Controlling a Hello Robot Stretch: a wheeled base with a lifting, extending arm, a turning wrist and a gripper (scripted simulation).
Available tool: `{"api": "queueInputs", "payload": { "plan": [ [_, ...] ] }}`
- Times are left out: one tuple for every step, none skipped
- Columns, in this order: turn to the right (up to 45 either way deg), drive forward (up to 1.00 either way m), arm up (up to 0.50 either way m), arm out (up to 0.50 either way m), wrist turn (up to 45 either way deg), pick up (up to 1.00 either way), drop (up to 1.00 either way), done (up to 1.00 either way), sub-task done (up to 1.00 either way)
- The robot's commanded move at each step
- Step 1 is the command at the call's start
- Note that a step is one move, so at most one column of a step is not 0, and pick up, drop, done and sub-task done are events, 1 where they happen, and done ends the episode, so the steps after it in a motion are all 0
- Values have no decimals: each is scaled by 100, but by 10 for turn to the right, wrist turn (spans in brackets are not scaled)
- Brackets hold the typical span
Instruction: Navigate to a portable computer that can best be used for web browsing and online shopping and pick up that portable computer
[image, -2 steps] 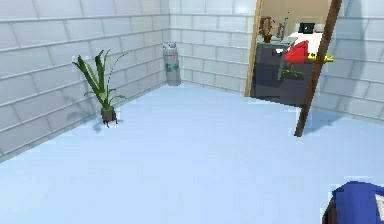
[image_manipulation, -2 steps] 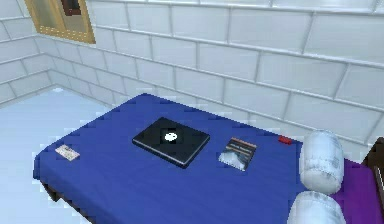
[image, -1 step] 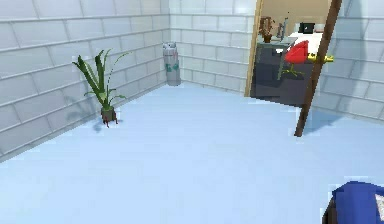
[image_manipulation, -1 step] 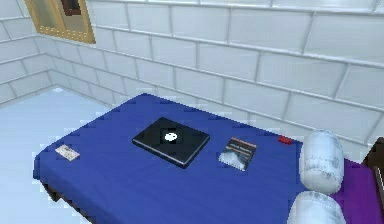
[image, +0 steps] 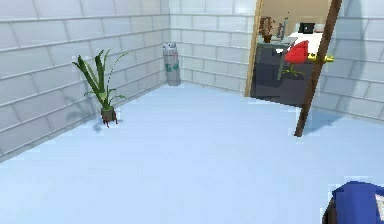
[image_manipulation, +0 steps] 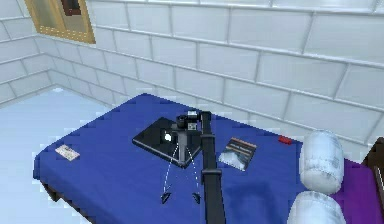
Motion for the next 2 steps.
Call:
{"api": "queueInputs", "payload": {
  "plan": [
    [0, 0, 0, 0, 450, 0, 0, 0, 0],
    [0, 0, 0, 0, 450, 0, 0, 0, 0]
  ]
}}
